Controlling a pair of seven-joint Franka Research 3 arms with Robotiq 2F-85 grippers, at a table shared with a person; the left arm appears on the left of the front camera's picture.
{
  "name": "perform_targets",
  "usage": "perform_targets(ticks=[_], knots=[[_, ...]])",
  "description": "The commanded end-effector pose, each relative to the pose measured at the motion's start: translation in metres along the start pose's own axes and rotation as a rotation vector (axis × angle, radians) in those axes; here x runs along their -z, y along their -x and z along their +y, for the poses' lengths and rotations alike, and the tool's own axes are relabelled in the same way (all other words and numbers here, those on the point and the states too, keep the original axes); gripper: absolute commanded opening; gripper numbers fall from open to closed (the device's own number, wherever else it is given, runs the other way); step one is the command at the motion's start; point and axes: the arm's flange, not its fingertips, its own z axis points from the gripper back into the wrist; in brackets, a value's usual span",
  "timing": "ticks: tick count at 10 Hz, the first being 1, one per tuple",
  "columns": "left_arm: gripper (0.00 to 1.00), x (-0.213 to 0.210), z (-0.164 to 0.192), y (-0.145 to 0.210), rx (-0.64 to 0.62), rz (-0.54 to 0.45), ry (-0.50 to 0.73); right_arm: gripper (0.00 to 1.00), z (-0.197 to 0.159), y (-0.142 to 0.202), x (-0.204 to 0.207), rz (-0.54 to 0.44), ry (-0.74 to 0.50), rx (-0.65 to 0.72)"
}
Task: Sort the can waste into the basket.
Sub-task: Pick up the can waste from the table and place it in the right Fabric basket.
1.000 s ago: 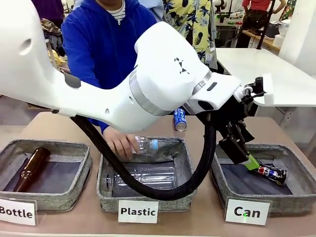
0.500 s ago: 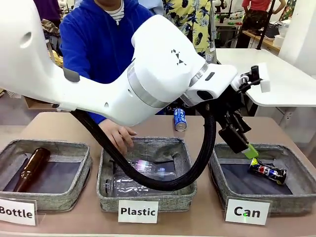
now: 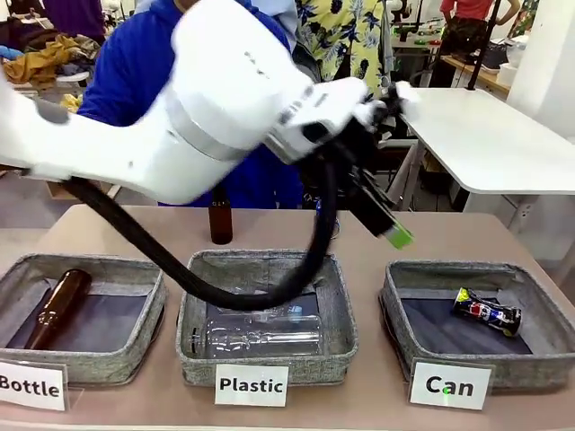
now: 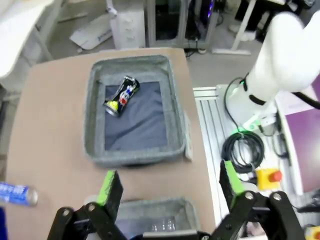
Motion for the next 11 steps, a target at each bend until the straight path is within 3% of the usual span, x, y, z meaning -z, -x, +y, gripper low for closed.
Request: perform_targets(ticks=[1,3,5,7,9,10,11], knots=[[1.00,-0.068,-0.012,0.036,-0.067,-0.047,0.012,1.00,0.025,-0.020,0.042,0.027,-0.006,-0.065],[1.00,-0.148,-0.006,0.093,-0.151,-0.109,0.029,1.00,0.046,-0.036,0.095,0.123,-0.019,-0.110],[1.00,-0.224,-0.005,0.166,-0.230,-0.235,0.056,1.00,0.060,-0.048,0.148,0.182,-0.074,-0.134],[1.00,-0.287,-0.002,0.264,-0.373,-0.386,0.082,1.00,0.065,-0.054,0.194,0.221,-0.196,-0.136],[1.00,-0.339,0.004,0.361,-0.531,-0.598,-0.019,1.00,0.056,-0.057,0.227,0.239,-0.206,-0.191],[1.00,-0.358,0.007,0.407,-0.604,-0.696,-0.043,1.00,0.056,-0.059,0.236,0.216,-0.221,-0.185],[1.00,-0.373,0.010,0.453,-0.656,-0.796,-0.005,1.00,0.058,-0.063,0.238,0.112,-0.215,-0.128]])
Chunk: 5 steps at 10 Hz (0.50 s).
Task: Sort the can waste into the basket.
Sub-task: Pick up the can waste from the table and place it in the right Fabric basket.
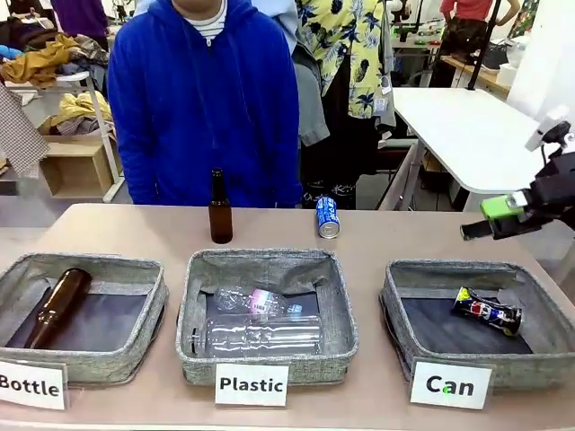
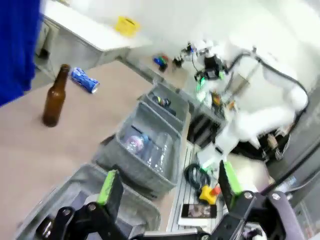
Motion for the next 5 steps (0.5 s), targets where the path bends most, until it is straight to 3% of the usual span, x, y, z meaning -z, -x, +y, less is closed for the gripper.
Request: perform_targets(ticks=[1,2,3,5], knots=[[1.00,-0.033,0.046,0.002,-0.054,-0.210,0.079,1.00,0.001,-0.009,0.001,-0.264,0.076,0.102],[1.00,-0.051,0.059,0.014,-0.067,-0.272,0.109,1.00,0.000,0.000,0.000,0.000,0.000,0.000],[1.00,-0.028,0.025,0.016,-0.058,-0.100,0.014,1.00,0.000,0.000,0.000,0.000,0.000,0.000],[1.00,-0.028,0.025,0.016,-0.058,-0.100,0.014,1.00,0.000,0.000,0.000,0.000,0.000,0.000]])
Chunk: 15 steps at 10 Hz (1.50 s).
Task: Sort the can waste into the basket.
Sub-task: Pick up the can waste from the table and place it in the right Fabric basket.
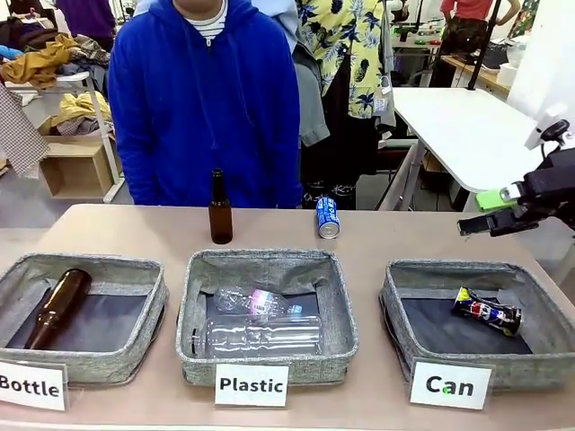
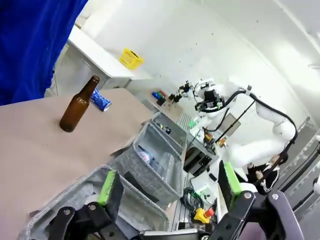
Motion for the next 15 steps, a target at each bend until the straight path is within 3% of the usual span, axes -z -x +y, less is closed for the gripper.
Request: perform_targets(ticks=[1,7,8,9,10,12,13,15], knots=[[1.00,0.009,-0.015,0.001,0.008,0.029,-0.018,1.00,0.001,0.002,0.000,0.013,-0.002,-0.023],[1.00,0.009,-0.015,0.001,0.008,0.029,-0.018,1.00,0.001,0.001,0.000,0.009,-0.003,-0.003],[1.00,0.009,-0.015,0.001,0.008,0.029,-0.018,1.00,0.019,0.002,0.010,0.067,0.141,-0.047],[1.00,0.009,-0.015,0.001,0.008,0.029,-0.018,1.00,0.035,-0.028,0.034,0.096,0.335,0.034],[1.00,0.009,-0.015,0.001,0.008,0.029,-0.018,1.00,0.043,-0.068,0.060,0.189,0.406,0.077],[1.00,0.009,-0.015,0.001,0.008,0.029,-0.018,1.00,0.030,-0.145,0.098,0.246,0.574,0.332],[1.00,0.009,-0.015,0.001,0.008,0.029,-0.018,1.00,0.025,-0.166,0.111,0.215,0.658,0.406],[1.00,0.009,-0.015,0.001,0.008,0.029,-0.018,1.00,0.019,-0.187,0.131,0.151,0.755,0.370]])
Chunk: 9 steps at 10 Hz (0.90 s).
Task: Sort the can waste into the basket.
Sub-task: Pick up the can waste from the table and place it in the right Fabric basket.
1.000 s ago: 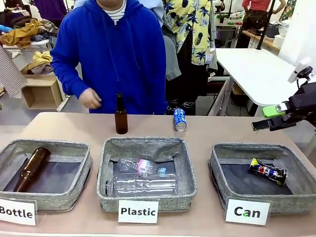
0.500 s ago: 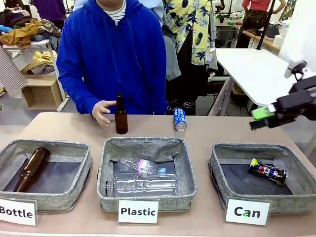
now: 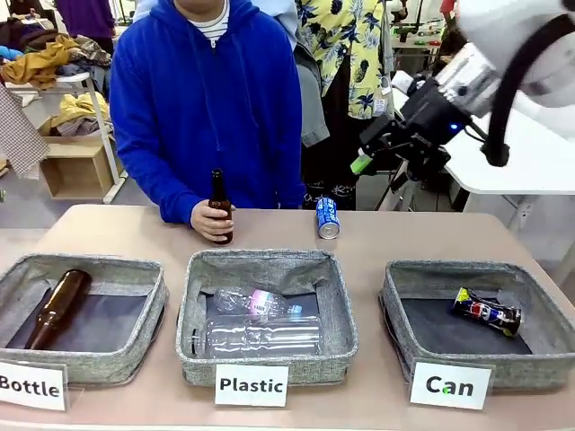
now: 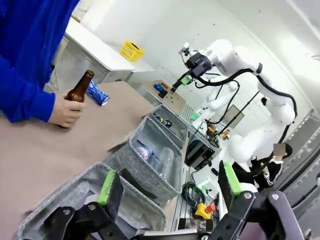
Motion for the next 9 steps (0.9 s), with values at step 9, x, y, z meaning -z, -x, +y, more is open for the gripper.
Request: perform_targets(ticks=[9], knots=[[1.00,0.000,-0.003,0.000,-0.005,0.005,-0.005,1.00,0.015,-0.119,0.073,-0.016,0.210,0.098]])
